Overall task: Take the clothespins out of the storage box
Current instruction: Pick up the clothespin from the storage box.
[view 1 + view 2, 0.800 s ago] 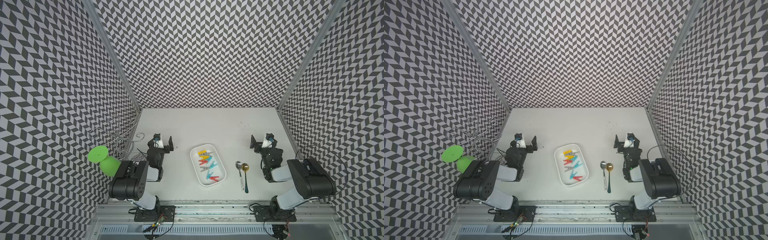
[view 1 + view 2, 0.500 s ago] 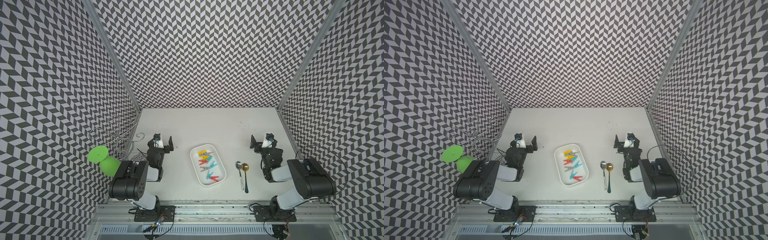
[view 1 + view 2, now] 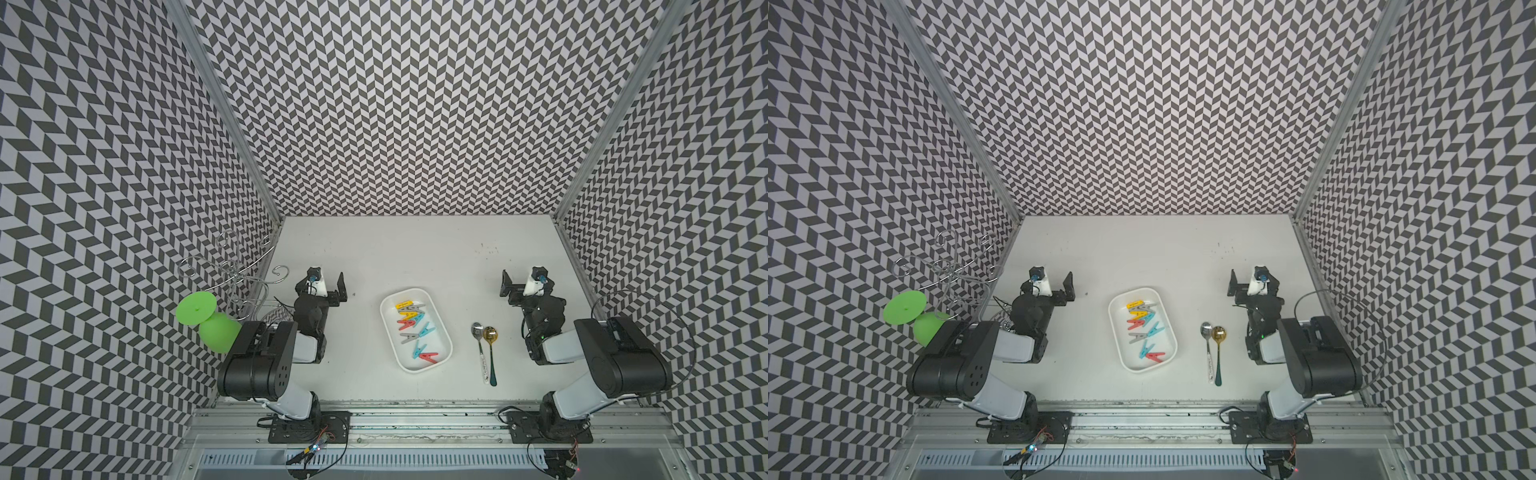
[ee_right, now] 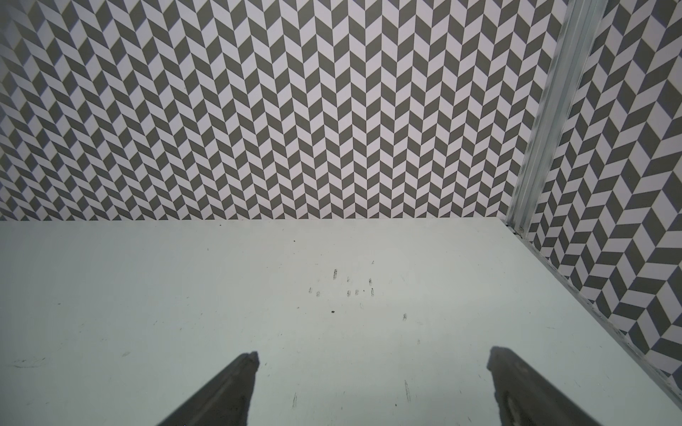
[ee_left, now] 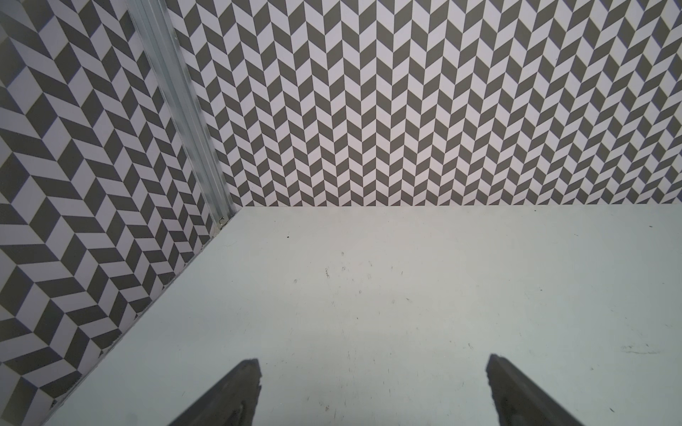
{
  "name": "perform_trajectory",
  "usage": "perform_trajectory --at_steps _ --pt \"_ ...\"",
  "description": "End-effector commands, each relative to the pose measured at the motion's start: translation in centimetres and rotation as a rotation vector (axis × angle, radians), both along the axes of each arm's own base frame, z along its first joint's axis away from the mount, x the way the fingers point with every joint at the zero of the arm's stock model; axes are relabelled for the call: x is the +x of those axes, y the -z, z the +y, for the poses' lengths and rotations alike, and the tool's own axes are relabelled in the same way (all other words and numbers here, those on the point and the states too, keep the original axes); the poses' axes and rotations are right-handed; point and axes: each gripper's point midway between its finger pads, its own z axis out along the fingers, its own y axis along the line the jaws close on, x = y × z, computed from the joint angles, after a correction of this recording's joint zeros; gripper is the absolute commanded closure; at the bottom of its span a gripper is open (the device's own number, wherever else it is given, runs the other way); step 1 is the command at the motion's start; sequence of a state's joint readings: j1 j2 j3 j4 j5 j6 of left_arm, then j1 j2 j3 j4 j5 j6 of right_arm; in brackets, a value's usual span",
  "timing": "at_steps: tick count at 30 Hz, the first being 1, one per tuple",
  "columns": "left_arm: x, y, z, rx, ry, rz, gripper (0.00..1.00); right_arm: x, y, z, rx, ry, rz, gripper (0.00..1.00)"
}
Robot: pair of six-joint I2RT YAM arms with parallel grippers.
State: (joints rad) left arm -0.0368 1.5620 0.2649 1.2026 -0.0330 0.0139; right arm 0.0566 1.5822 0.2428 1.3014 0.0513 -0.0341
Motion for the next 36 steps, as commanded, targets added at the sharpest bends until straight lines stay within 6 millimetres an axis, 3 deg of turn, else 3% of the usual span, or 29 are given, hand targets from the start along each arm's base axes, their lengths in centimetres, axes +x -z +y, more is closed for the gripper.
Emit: perform_trajectory --at_steps 1,10,17,22,25,30,36 --pt "0.0 -0.9 0.1 0.009 0.006 -0.029 0.0 -0.1 -1.2 -0.1 0.004 0.002 -0.044 0.0" --pt "0.2 -0.8 0.2 -0.005 0.031 -0.02 0.0 -0.2 -1.5 0.0 0.004 -0.004 -0.051 0.01" --pt "0.6 -1.1 0.3 -0.004 0.019 -0.01 0.0 0.4 -2.7 2.1 -0.038 -0.098 0.013 0.0" --pt "1.1 -1.9 0.1 0.014 -0.021 0.026 0.0 1.2 -3.0 5.8 -0.036 -0.208 0.12 0.0" --pt "1.3 -2.7 -0.2 0.02 -0.042 0.044 0.01 1.5 -3.3 9.6 -0.068 -0.304 0.18 0.01" --pt "1.4 -4.6 -1.3 0.007 -0.048 0.043 0.01 2.1 -4.0 13.3 -0.038 -0.338 0.293 0.0" --pt "1.2 -6.9 -4.4 0.004 -0.002 0.044 0.01 0.3 -4.3 18.1 0.044 -0.45 0.461 0.0"
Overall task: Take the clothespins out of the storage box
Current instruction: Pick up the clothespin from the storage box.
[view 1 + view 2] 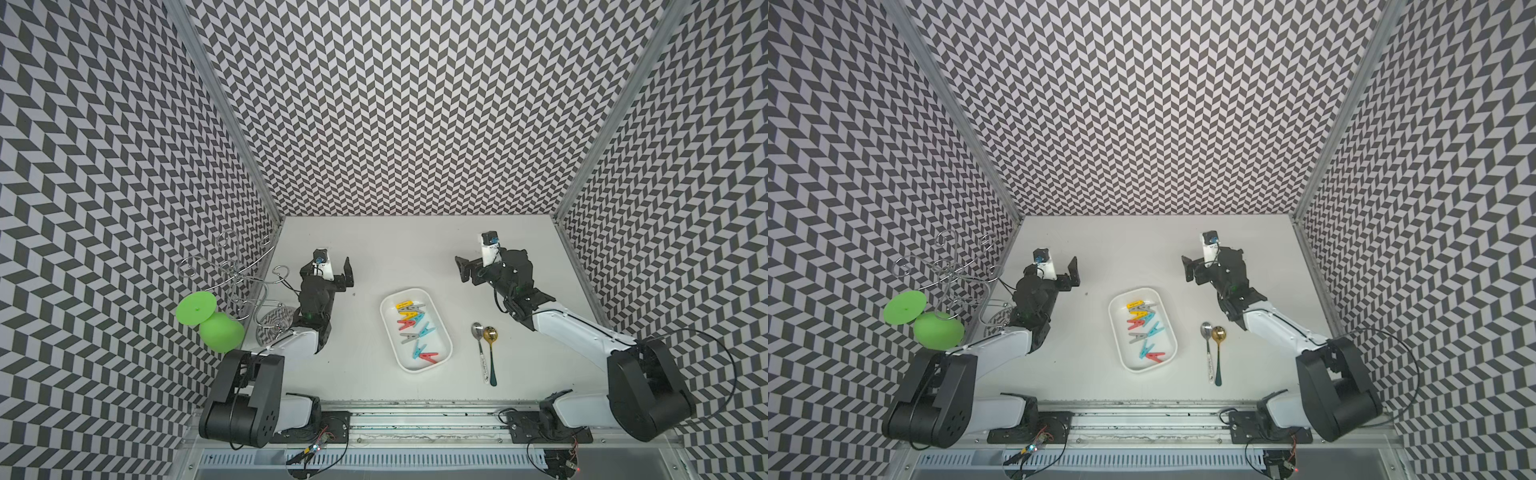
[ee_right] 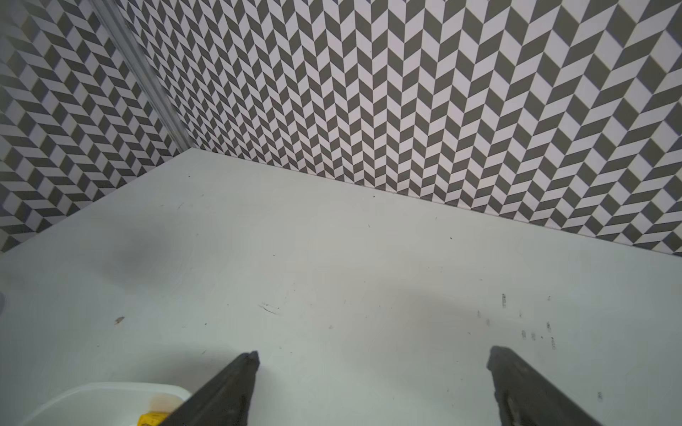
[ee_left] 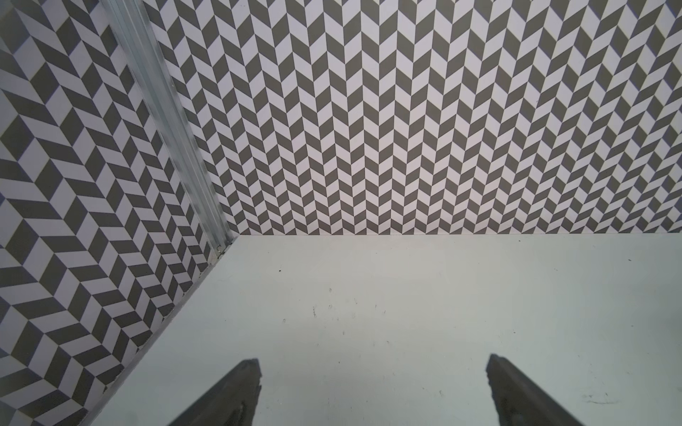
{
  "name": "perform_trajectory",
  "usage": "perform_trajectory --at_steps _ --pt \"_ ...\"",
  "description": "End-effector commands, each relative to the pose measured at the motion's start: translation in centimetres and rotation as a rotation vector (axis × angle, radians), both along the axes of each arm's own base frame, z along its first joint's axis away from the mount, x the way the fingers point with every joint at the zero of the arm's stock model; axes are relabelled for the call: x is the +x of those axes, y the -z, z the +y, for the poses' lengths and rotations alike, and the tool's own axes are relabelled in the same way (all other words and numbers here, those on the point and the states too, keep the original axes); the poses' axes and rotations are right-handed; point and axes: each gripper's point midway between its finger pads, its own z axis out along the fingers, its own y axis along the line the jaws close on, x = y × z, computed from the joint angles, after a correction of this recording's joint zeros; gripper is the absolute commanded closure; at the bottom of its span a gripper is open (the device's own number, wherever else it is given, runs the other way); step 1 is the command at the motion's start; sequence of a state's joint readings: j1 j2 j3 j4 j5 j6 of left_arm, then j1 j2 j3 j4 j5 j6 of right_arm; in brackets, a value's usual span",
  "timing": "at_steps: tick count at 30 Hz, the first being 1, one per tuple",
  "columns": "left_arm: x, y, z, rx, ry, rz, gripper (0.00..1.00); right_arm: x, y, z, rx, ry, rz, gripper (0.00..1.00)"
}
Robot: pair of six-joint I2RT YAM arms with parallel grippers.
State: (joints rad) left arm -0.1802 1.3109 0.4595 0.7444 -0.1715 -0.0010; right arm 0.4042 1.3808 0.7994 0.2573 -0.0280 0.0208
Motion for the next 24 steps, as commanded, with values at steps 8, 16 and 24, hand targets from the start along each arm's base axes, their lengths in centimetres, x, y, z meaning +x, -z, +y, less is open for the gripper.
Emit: perform_trajectory --at_steps 8,16,24 --pt "-0.4 -2.6 -7.2 -0.009 0.141 0.084 0.0 -7.5 3.0 8.8 0.041 -0.228 0.312 0.01" --pt "-2.1 -3.4 -11.1 -0.118 0.26 0.122 0.0 -10.8 5.7 13.5 0.027 -0.234 0.474 0.0" --pt "-5.1 -4.8 -13.2 -0.108 0.296 0.088 0.0 -13.5 9.2 15.3 0.03 -0.216 0.567 0.03"
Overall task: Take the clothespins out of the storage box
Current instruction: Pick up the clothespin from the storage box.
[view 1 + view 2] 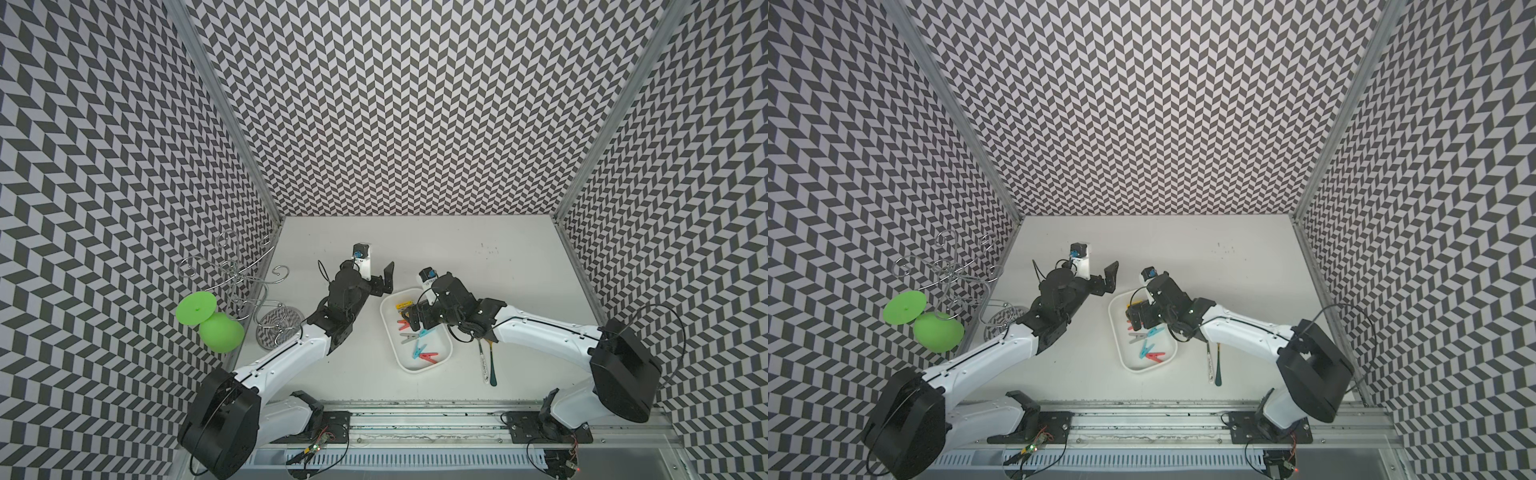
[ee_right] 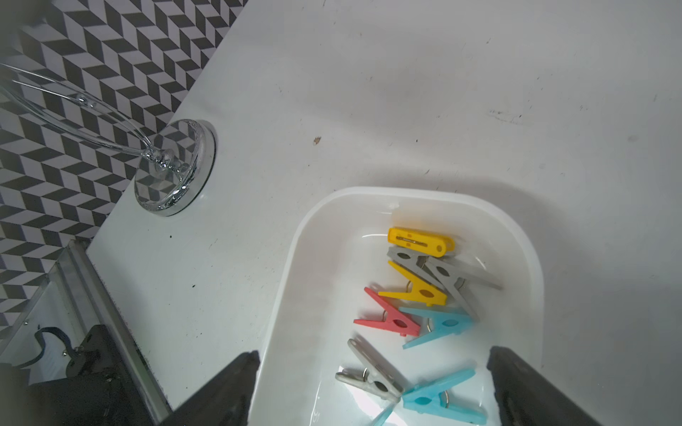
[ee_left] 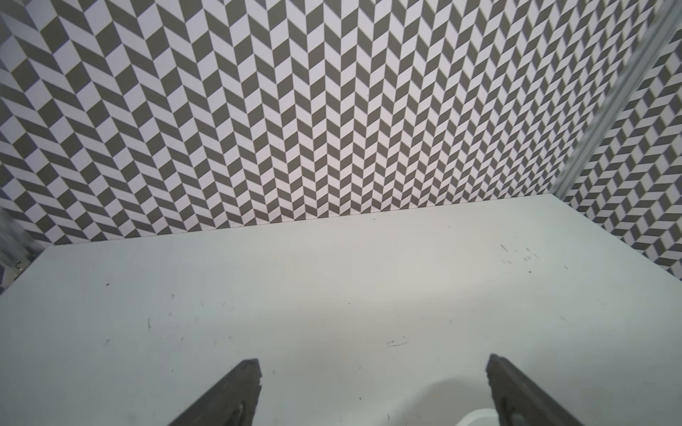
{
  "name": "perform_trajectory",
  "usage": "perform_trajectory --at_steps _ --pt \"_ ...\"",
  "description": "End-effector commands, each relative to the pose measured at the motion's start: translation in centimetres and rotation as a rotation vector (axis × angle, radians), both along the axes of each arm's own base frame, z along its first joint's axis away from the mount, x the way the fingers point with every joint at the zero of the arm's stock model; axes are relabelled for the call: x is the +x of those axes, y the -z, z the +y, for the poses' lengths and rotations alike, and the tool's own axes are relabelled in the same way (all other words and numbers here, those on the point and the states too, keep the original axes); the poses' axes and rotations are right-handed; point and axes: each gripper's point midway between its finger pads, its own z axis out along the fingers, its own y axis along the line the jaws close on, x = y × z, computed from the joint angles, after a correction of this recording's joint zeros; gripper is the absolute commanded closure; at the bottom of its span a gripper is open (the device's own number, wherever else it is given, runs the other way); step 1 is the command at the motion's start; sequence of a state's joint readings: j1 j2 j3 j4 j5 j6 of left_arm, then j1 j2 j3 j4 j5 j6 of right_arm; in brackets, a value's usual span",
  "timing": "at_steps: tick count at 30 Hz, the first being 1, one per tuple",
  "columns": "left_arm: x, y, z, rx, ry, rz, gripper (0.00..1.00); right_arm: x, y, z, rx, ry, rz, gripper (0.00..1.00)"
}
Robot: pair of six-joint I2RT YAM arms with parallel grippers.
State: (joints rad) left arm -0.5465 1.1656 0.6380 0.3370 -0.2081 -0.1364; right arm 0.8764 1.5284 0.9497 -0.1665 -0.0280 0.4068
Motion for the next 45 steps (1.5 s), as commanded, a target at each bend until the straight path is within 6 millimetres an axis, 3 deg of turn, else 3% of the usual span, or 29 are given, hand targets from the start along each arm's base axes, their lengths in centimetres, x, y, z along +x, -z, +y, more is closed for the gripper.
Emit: perform_trajectory --at_steps 1,8,11,12,16,20,31,45 --pt "-1.2 -0.7 0.0 -0.009 -0.015 -0.012 0.01 -0.3 1.1 0.0 -0.007 0.042 0.029 0.05" --pt "-3.0 -1.5 -0.5 -0.023 0.002 -0.035 0.0 -1.0 3.4 0.0 -0.082 0.021 0.075 0.2" --pt "-3.1 -1.3 -0.4 -0.024 0.003 -0.034 0.0 -1.0 4.2 -0.4 -0.112 0.038 0.094 0.41" --pt "-3.2 -1.2 -0.4 -0.021 0.002 -0.032 0.0 -1.1 4.5 -0.6 -0.119 0.049 0.105 0.44" --pt "-3.1 -0.6 -0.6 -0.018 0.009 -0.019 0.0 -1.2 5.6 -1.0 -0.136 0.11 0.147 0.48" --pt "-2.9 -0.1 -0.8 -0.012 0.014 -0.01 0.01 -0.4 6.3 -1.9 -0.161 0.246 0.185 0.62" --pt "-2.9 0.5 -0.9 -0.005 0.018 -0.006 0.0 0.7 8.3 -3.2 -0.233 0.481 0.259 0.64" --pt "-3.1 0.7 -1.0 -0.007 0.026 0.0 0.0 1.0 10.1 -3.1 -0.271 0.52 0.275 0.71"
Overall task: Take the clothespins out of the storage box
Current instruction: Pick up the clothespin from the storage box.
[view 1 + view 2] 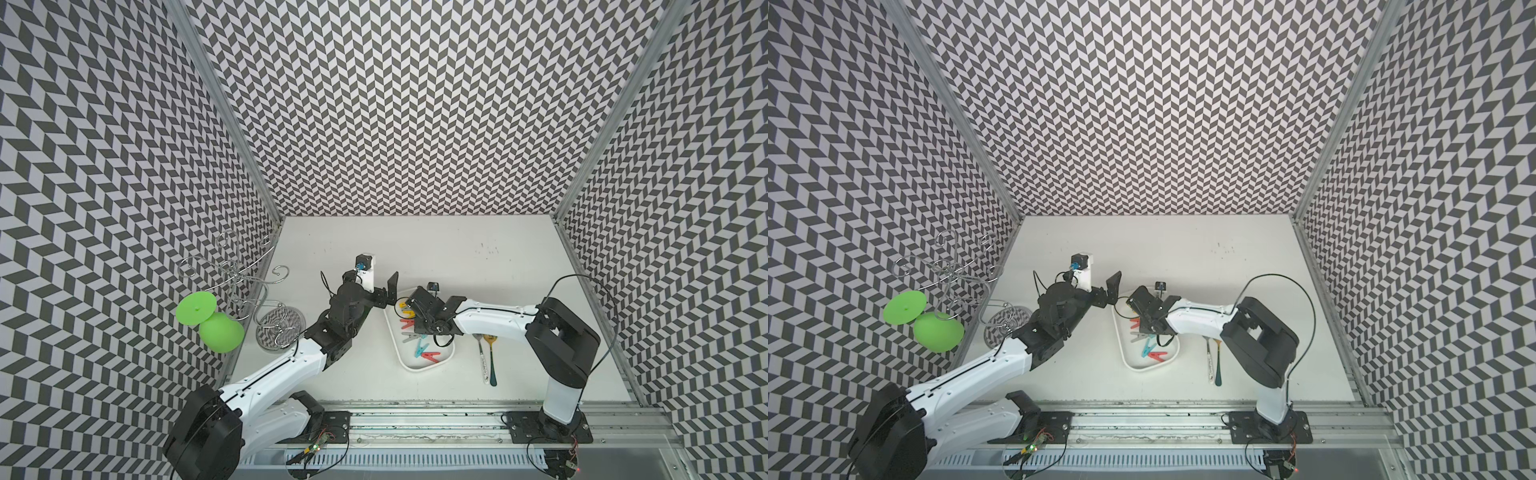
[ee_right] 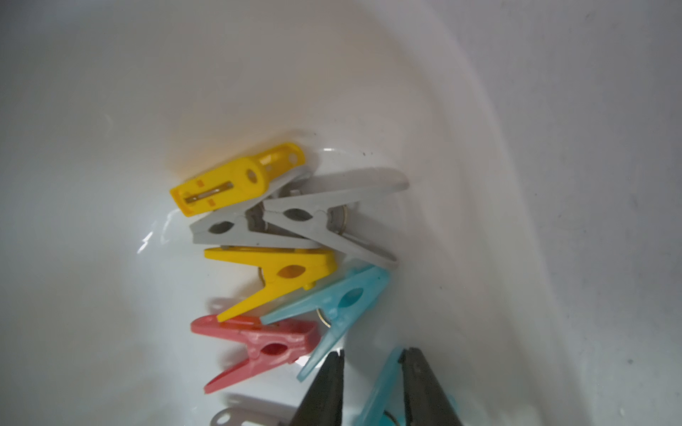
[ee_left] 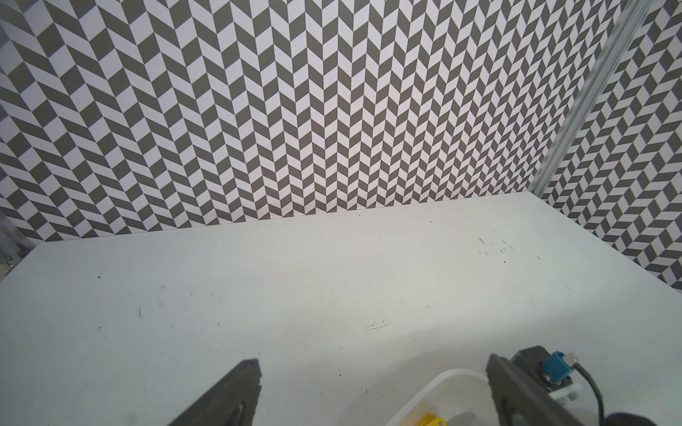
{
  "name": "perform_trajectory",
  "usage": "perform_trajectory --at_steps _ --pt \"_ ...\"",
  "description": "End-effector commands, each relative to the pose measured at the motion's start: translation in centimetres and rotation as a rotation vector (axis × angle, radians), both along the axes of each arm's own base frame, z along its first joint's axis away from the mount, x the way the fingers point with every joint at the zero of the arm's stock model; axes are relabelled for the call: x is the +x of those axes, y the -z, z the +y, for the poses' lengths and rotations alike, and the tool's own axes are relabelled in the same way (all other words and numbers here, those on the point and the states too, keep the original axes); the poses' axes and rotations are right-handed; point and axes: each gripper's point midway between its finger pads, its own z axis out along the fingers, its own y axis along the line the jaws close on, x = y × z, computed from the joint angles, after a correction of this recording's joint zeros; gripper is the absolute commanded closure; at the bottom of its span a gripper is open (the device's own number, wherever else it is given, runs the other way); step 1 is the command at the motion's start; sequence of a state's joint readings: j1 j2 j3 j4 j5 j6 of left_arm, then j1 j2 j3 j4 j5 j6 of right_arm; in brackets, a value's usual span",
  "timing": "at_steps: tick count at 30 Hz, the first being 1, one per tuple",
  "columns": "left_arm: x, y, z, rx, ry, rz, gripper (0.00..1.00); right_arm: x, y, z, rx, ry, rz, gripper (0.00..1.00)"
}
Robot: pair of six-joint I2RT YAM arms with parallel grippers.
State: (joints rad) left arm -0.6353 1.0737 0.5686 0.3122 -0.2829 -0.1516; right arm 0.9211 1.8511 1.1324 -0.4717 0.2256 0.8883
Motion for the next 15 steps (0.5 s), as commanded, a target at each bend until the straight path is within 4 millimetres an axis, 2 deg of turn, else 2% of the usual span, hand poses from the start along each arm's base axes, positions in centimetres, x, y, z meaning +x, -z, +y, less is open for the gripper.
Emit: perform_trajectory --at_steps 1,5,8,15 --pt "-0.2 0.2 -0.3 -0.006 0.013 0.001 0.0 0.3 0.1 0.0 -0.018 0.02 -0.018 0.72" --pt "-0.2 0.4 -0.3 -0.001 0.01 0.002 0.0 0.4 -0.3 -0.2 -0.021 0.019 -0.031 0.79" --pt "-0.1 0.6 -0.2 0.003 0.003 0.004 0.0 0.5 -1.2 -0.2 -0.002 0.014 -0.053 0.88" --pt "-0.1 0.5 -0.1 0.005 -0.001 0.002 0.01 0.8 -5.1 -0.4 0.051 -0.003 -0.13 0.96"
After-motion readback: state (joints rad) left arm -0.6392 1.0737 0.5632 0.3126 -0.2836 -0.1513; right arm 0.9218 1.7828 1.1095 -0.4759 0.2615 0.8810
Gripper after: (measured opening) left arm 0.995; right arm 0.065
